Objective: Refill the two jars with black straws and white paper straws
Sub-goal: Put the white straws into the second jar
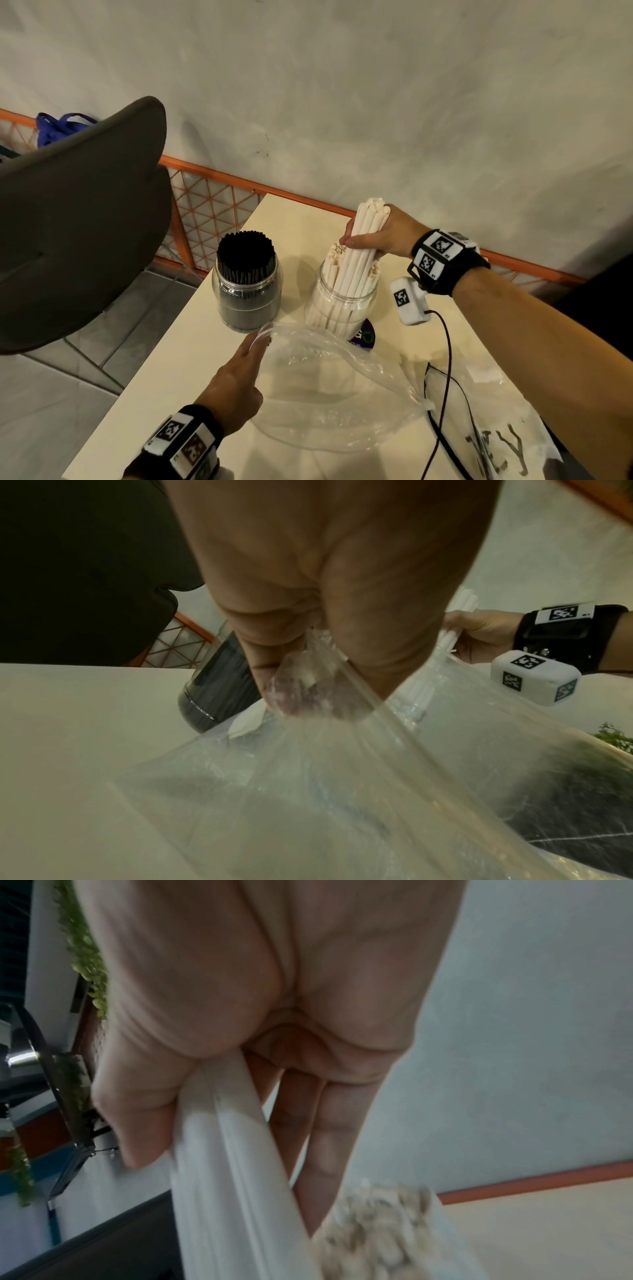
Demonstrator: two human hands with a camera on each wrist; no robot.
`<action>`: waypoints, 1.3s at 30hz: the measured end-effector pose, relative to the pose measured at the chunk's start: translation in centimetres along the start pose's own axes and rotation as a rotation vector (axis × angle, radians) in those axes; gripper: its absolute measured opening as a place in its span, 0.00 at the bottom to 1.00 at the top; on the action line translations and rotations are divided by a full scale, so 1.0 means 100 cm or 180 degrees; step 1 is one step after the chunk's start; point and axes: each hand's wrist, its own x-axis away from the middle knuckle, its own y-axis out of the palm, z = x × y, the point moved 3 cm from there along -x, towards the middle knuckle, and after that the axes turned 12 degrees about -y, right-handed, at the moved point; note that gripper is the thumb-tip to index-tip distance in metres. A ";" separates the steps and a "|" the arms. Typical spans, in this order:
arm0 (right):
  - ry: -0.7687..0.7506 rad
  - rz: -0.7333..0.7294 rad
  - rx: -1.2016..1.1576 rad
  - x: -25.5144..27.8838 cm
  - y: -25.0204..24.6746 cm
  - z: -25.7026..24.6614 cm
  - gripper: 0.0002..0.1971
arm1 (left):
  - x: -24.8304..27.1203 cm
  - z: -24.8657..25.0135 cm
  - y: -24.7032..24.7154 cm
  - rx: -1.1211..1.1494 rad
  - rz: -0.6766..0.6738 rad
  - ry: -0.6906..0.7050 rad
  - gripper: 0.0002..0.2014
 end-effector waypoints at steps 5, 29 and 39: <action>-0.0289 0.0775 -0.0200 0.002 0.005 0.009 0.14 | -0.001 -0.002 0.002 -0.0031 0.0018 -0.0002 0.42; -0.1300 0.1167 0.2462 0.017 0.059 0.040 0.25 | -0.006 -0.001 0.006 0.0049 -0.0068 -0.0026 0.43; -0.0765 0.0562 0.3063 0.032 0.091 0.075 0.30 | -0.006 -0.006 0.003 0.0049 -0.0073 -0.0013 0.42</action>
